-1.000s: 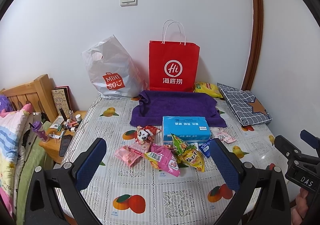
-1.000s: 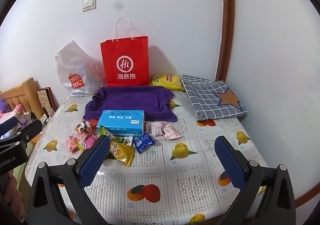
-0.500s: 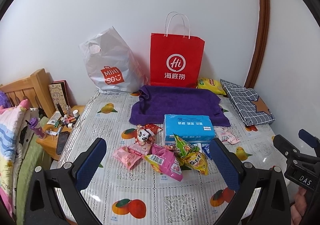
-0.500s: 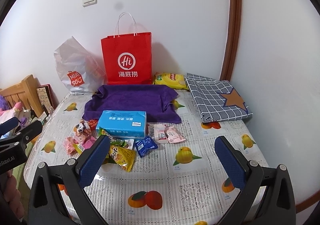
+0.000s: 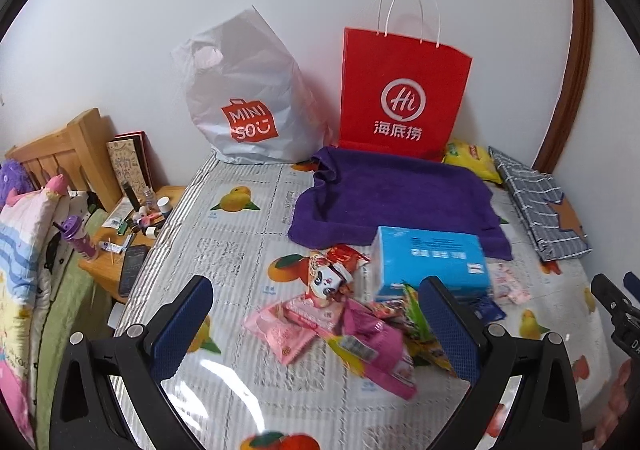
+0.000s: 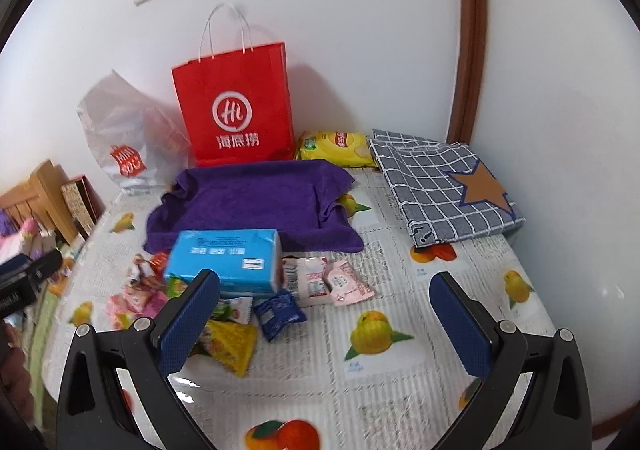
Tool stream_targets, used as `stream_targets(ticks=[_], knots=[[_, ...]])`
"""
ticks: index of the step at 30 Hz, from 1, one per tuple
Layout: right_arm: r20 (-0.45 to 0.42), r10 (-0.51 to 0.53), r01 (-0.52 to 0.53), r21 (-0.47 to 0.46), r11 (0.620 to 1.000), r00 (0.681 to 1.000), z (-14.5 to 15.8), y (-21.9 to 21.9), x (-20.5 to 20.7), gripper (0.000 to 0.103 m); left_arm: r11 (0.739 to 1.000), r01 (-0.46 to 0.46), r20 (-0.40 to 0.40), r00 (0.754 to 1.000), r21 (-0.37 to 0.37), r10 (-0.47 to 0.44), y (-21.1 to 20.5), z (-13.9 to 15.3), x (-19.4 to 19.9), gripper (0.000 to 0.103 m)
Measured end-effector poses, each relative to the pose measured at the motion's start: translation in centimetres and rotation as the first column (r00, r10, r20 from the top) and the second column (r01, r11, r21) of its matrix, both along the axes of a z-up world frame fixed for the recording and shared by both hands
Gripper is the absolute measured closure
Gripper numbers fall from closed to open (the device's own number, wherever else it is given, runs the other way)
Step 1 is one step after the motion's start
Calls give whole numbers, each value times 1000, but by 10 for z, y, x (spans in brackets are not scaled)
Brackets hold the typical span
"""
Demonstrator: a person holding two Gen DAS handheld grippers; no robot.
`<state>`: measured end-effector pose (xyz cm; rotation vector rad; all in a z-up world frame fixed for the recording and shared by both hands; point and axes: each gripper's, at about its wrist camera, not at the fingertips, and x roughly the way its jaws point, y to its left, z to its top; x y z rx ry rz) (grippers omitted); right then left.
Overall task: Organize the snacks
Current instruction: 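Lower both tools toward the scattered snack pile, then grasp a pink candy packet with the right tool while the left grasps another pink packet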
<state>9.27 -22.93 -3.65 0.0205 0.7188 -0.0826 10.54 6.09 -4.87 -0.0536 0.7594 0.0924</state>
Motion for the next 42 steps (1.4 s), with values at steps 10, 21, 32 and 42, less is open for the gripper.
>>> stream_targets(ticks=[10,21,32,42], knots=[[-168,2,-12,-62,998,986,-77,-25,63,7,1000,7,-165,986,12,-5,15,-59,55,0],[-283,70,-65,28,998,956,-139,-49,120,43,999,-41,-197,979,7,42,35,-82,84,0],[-337,157,-139,77,987,928,-156,-51,135,51,997,-81,-217,973,1,79,54,-90,96,0],[-367,159,-170,5,985,917,-171,-37,145,63,996,-87,-227,970,0,85,69,-94,88,0]])
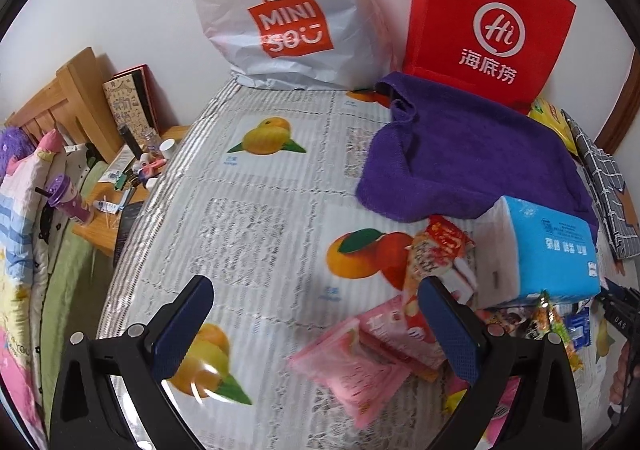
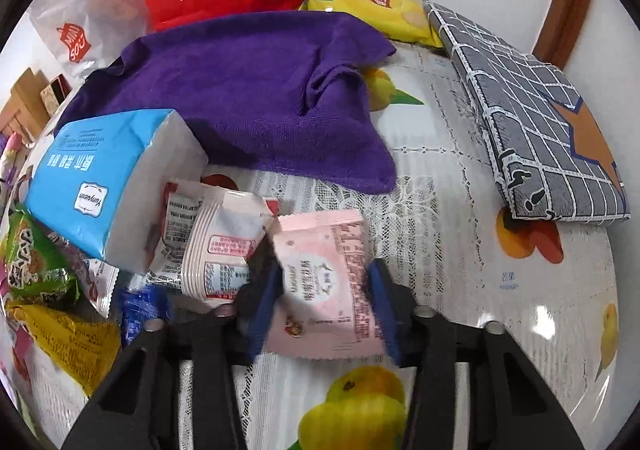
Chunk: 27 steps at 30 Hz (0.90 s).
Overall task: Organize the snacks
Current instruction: 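Grasp a pink candy packet with the right tool while the left grasps another pink packet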
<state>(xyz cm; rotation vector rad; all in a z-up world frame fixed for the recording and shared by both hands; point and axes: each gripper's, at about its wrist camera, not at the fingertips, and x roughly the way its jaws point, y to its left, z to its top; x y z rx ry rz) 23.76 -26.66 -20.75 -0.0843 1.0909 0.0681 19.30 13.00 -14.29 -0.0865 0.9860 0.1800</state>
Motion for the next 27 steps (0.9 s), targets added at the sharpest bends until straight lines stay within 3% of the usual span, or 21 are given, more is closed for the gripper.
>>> stream_targets(ticks=[4,8,16,24,26,27], knots=[[10,-57,57,-29,998,998,4,-6,-6,65,1000,-13,-5,1000,-22,13,11,-3,-6,0],[36,-133,132,18,991,991,14,-18,-17,65,1000,-11,-31,999,-27,10,14,-11,-12,0],[36,-160,158,41,987,987,18,-14,-39,64,996,-18,-73,997,-83,11,16,-29,-29,1],[13,-139,138,41,990,990,8,-7,-46,63,988,-5,-151,988,-157,-19,0,-58,-23,20],[14,-134,133,36,990,991,6,-7,-47,62,986,-17,-143,990,-167,-8,0,-60,-20,26],[17,-135,134,37,990,991,6,-7,-47,62,987,-17,-132,991,-162,-5,0,-59,-19,37]])
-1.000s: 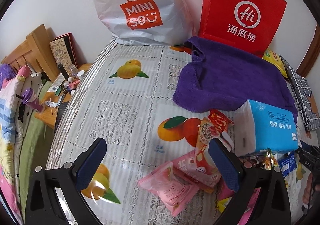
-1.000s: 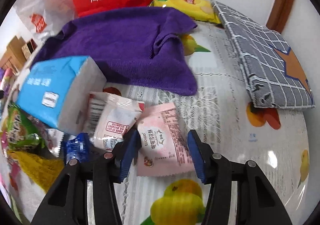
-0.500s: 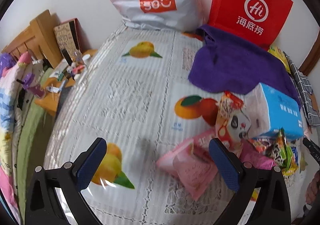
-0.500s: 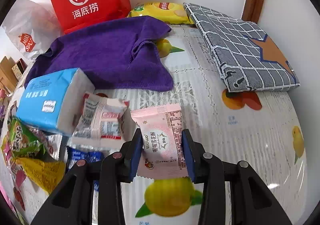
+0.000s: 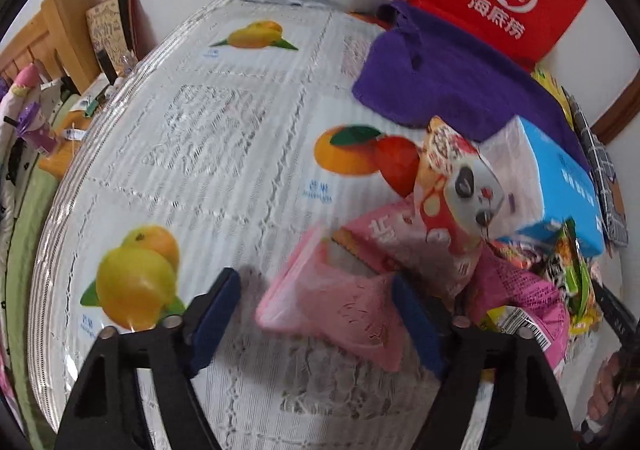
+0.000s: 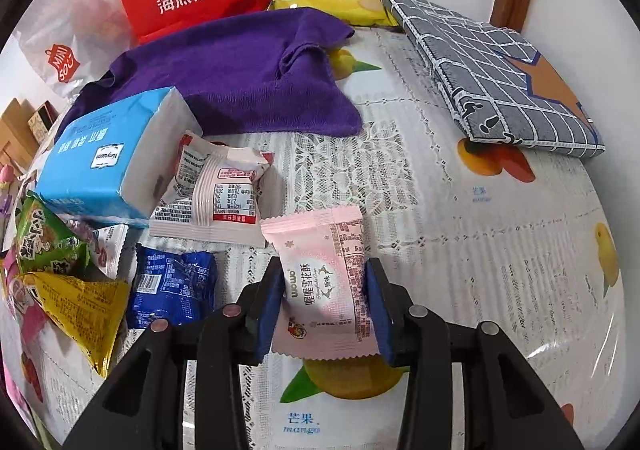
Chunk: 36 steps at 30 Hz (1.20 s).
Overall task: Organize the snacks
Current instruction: 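Grasp a pink candy packet with the right tool while the left grasps another pink packet, then carry both pink packets up and over onto the purple towel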
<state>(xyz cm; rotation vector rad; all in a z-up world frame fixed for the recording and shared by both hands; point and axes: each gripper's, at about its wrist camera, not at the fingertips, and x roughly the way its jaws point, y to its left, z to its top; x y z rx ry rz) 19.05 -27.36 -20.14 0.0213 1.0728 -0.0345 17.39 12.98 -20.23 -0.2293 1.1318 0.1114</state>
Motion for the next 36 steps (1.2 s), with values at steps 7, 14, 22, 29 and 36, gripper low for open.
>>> stream_targets(ticks=[7,14,22,29,36], knots=[[36,7,-6,-18,1000,999,-2,3,-3,58,1000,14,26,1000,25,-15,-2,0,3,48],[44,28,-27,-17,999,999,-3,4,-7,44,998,52,40,998,41,-53,-9,-1,-6,45],[48,29,-28,-21,999,998,-2,8,-19,59,993,112,53,992,30,-113,-19,6,-18,75],[66,18,-18,-7,1000,998,14,8,-34,61,994,105,81,991,27,-106,-14,25,-33,75],[123,4,-8,25,1000,992,46,12,-52,61,992,122,142,982,31,-125,-23,56,-46,75]])
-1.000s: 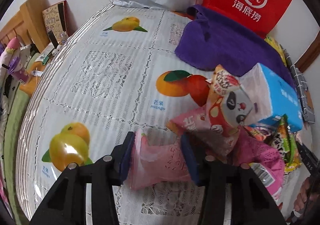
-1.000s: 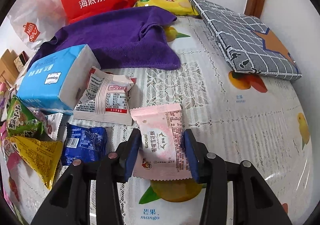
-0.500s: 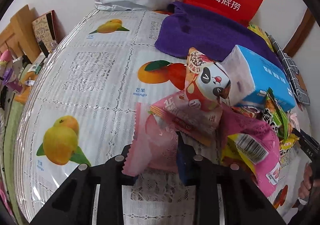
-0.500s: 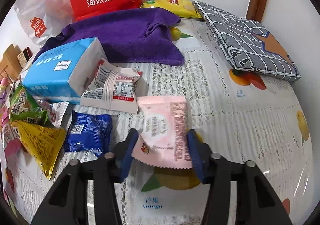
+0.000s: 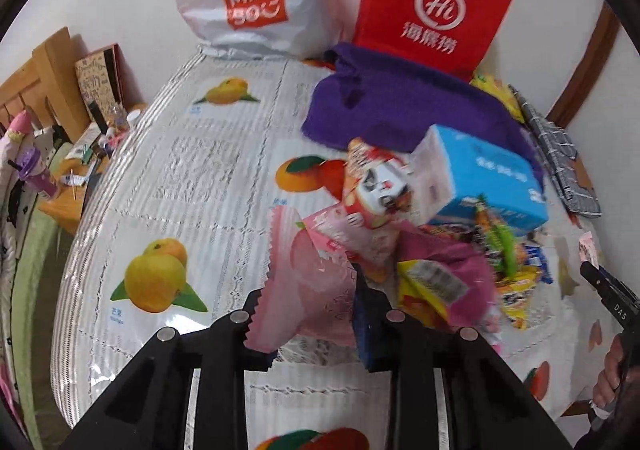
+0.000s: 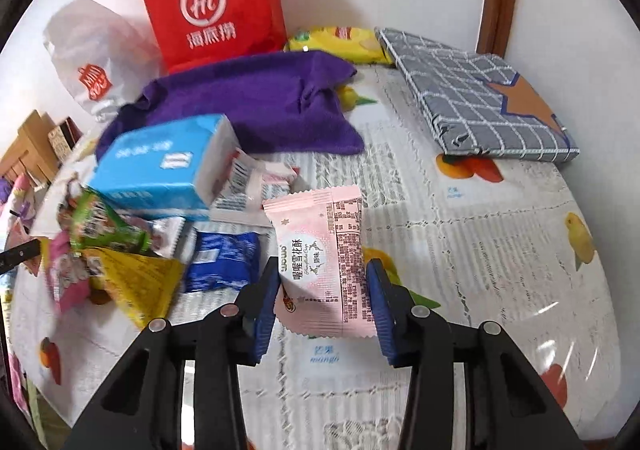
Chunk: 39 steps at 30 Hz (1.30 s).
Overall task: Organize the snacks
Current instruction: 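Carry both pink packets up and over onto the purple towel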
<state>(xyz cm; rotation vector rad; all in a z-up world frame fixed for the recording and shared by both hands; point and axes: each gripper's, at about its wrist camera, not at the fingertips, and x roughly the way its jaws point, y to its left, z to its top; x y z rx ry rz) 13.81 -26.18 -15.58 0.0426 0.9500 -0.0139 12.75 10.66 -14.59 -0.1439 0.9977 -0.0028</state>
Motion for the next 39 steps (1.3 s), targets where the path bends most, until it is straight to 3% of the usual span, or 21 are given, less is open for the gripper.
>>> stream_targets(ticks=[10,16,31,39], knots=[[64,47,-52,65,997,997,36,16,-19,61,997,70,73,995,9,-71,-41,41,-11,75],[112,69,-73,39,997,991,57,25,-16,61,995,101,106,989,25,-103,-63,65,0,75],[171,134,-146,63,987,976,103,57,45,60,989,146,163,976,11,-146,-88,110,61,75],[175,153,-167,72,983,973,105,68,91,61,988,156,157,975,19,-157,-91,109,107,75]])
